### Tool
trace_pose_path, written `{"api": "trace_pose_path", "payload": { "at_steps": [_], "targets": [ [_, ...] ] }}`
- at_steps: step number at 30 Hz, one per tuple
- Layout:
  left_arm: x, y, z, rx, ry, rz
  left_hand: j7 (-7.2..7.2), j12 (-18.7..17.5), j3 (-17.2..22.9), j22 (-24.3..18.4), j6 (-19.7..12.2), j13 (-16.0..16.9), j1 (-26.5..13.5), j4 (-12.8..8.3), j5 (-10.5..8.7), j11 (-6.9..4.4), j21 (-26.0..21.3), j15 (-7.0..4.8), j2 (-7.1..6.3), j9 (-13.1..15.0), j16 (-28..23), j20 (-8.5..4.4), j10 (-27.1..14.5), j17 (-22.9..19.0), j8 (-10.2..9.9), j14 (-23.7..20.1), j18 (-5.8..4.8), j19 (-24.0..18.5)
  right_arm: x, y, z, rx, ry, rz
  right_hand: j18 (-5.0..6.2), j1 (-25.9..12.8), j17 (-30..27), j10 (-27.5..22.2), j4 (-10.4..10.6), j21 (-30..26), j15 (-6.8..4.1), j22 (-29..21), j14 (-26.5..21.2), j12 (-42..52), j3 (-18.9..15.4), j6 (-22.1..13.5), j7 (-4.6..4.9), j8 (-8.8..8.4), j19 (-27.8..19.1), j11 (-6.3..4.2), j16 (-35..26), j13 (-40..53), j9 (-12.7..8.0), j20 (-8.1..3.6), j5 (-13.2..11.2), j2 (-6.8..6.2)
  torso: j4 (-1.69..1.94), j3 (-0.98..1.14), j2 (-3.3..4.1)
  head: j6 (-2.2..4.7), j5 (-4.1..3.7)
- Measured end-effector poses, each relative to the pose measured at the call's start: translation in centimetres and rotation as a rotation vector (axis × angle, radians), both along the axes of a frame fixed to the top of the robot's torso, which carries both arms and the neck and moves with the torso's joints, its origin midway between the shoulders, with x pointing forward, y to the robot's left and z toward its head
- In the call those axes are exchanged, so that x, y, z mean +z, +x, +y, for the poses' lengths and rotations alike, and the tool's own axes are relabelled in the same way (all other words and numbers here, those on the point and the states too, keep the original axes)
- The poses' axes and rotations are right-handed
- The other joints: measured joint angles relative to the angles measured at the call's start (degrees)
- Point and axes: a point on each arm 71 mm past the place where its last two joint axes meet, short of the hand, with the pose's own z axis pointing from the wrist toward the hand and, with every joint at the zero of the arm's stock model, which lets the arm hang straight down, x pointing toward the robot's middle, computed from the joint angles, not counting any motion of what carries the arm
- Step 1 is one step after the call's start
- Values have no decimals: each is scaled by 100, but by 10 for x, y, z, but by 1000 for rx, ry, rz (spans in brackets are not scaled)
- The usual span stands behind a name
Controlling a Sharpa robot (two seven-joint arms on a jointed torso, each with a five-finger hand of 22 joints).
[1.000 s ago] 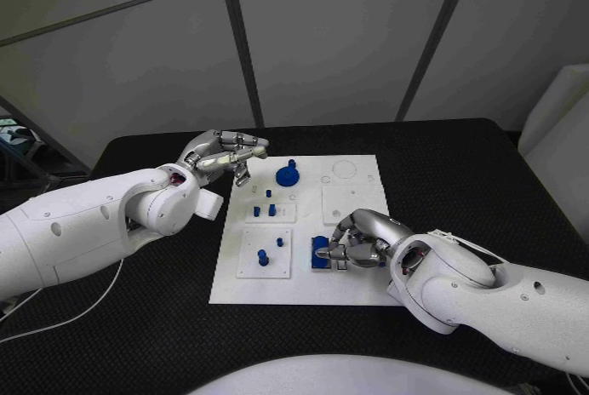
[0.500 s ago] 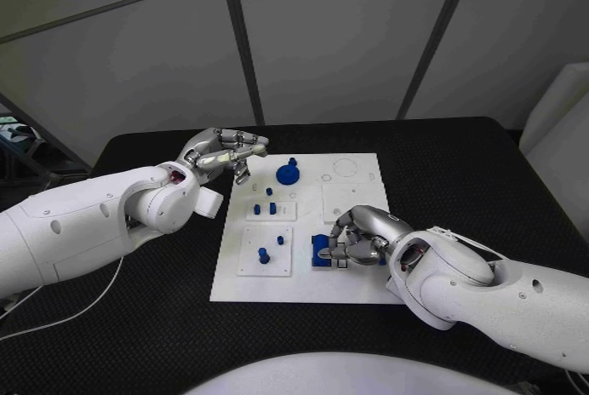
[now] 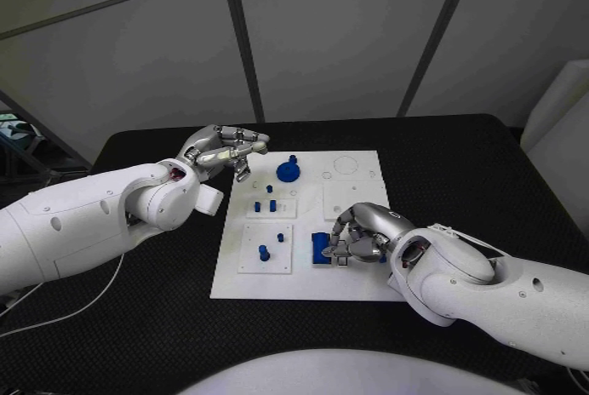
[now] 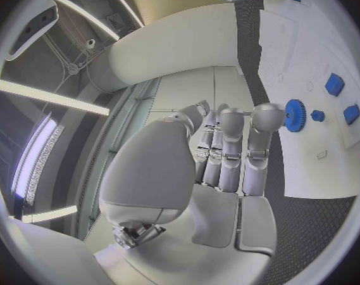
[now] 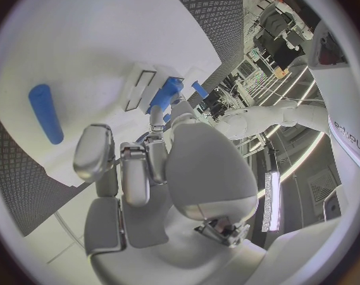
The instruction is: Assemble the parts on the task board
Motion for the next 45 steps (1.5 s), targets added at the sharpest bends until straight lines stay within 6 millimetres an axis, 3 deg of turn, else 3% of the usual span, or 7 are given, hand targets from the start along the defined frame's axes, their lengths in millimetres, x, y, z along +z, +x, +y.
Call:
{"api": "trace_pose_path", "payload": {
  "at_steps": [6,9,14,23,27,35,45],
  "targets": [
    [0,0,0,1,0,1,0,0,0,0,0,3,0,0,0,0,0,0,0,0,0,0,0,0,0,0,0,0,3,-3,-15,-14,5,-15,1,-34,0,-2,71,0,0,-40,0,-7,-16,-116,48,-89,-12,2,0,-3,-45,-12,69,33,-10,5,-4,13,1],
    [-1,0,0,1,0,1,0,0,0,0,0,3,0,0,0,0,0,0,0,0,0,0,0,-16,0,0,0,0,6,-4,-31,-34,15,-20,1,-88,0,-75,132,-38,15,-106,-9,-82,-1,-264,138,-331,-46,75,0,-1,-173,5,154,85,-15,5,-7,22,-8],
    [-1,0,1,2,1,2,0,0,0,-3,0,3,0,0,0,0,0,0,0,0,0,0,0,-28,0,0,0,0,16,-5,-62,-75,36,-36,0,-71,-1,-73,184,-48,157,-128,-11,-155,-22,-270,290,-974,-72,218,-22,-1,-554,95,205,116,-17,-1,-11,53,-68],
    [-1,0,-2,-1,-1,3,0,0,0,-9,0,2,0,0,0,0,0,0,0,-5,0,0,0,-41,0,0,0,0,19,-6,-96,-121,4,-54,0,-139,-1,-134,389,-48,197,-122,-11,-275,-113,-163,351,-1400,-85,279,-22,-3,-816,149,391,179,-29,4,-7,114,-222],
    [-1,0,-1,-1,0,3,0,0,0,-9,0,2,0,0,0,0,0,0,0,-4,0,0,0,-41,0,0,0,0,19,-6,-102,-130,-25,-63,0,-202,-1,-134,472,-48,198,-119,-11,-303,-135,-67,347,-1514,-93,279,-22,-3,-903,157,587,195,-31,12,-2,118,-276],
    [-2,0,-1,1,0,4,0,0,0,-9,0,2,0,0,0,0,0,0,0,-4,0,0,0,-40,0,0,0,0,16,-5,-107,-140,-85,-69,0,-266,-1,-134,614,-48,197,-98,-11,-339,-247,152,298,-1581,-93,279,-22,-37,-979,157,592,130,-23,4,3,104,-349],
    [-3,0,-1,1,0,5,0,0,0,-9,0,1,0,0,0,0,0,0,0,-4,0,0,0,-40,0,0,0,0,-2,-10,-102,-131,-151,-20,1,-330,-2,-112,721,-48,197,-99,-11,-313,-389,277,262,-1635,-93,256,-22,-16,-1019,157,808,67,-11,3,4,76,-370]
  ]
}}
